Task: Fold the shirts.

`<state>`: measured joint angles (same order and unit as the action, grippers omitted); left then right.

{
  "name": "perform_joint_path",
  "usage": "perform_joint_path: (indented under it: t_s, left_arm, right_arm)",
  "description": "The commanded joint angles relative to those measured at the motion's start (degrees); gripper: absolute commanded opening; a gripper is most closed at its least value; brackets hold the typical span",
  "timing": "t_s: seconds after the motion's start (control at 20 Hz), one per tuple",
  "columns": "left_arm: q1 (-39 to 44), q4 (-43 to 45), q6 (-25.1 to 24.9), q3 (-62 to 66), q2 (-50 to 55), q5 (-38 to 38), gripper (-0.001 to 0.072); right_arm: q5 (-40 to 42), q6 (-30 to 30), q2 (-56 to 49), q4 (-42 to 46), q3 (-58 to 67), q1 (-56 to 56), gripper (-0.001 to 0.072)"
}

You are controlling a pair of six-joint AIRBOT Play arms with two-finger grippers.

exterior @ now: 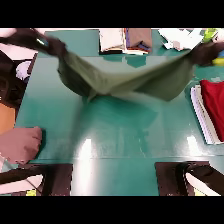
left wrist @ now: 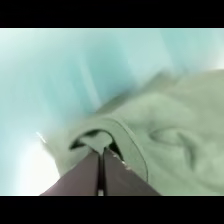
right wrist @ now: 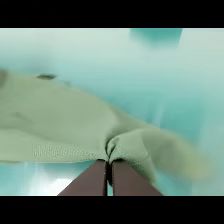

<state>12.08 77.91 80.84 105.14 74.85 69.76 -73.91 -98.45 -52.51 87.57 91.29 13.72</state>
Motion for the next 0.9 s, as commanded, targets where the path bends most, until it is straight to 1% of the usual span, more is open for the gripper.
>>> perform_joint_path:
  t_s: [0.0, 0.2, 0.25, 0.35, 0.5, 0.6, 0.7, 0.8, 0.85]
  left_arm:
    - [0.0, 2.4, 0.1, 6.8, -12.7, -0.4, 0.0032]
    - [0.0, 2.4, 0.1, 8.9, -23.3, -2.7, 0.0031]
    - [0.0, 2.4, 0.1, 8.9, -25.1, -3.8, 0.0031]
    - [0.0, 2.5, 0.1, 9.0, -26.9, -4.9, 0.0031]
    - [0.0, 2.7, 0.1, 9.3, -26.5, -3.8, 0.0031]
    - [0.0, 3.4, 0.1, 9.2, -23.1, 0.8, 0.0031]
    - [0.0, 4.2, 0.1, 9.2, -16.7, 9.1, 0.0031]
    - [0.0, 4.2, 0.1, 9.2, -7.9, 17.2, 0.0031]
    - [0.0, 4.2, 0.2, 9.0, -2.8, 19.2, 0.0031]
  right_arm:
    - [-0.2, 0.0, 3.2, 2.7, 10.6, 0.0, 0.0017]
    - [-3.3, 0.0, 5.1, 3.0, 18.2, 0.0, 0.0017]
    - [-4.6, 0.0, 5.1, 4.2, 19.8, 0.0, 0.0016]
    - [-9.0, -0.1, 4.1, 7.2, 23.3, 0.0, 0.0016]
    - [-17.4, -0.1, 0.7, 10.2, 28.6, 0.0, 0.0016]
    - [-20.4, -0.1, -1.6, 9.9, 27.2, 0.0, 0.0016]
    - [-23.5, -0.2, -4.5, 9.5, 21.0, 0.0, 0.0016]
    - [-25.7, -0.1, -8.8, 9.5, 14.3, 0.0, 0.0018]
    - [-25.2, -0.1, -11.3, 9.5, 10.9, 0.0, 0.0018]
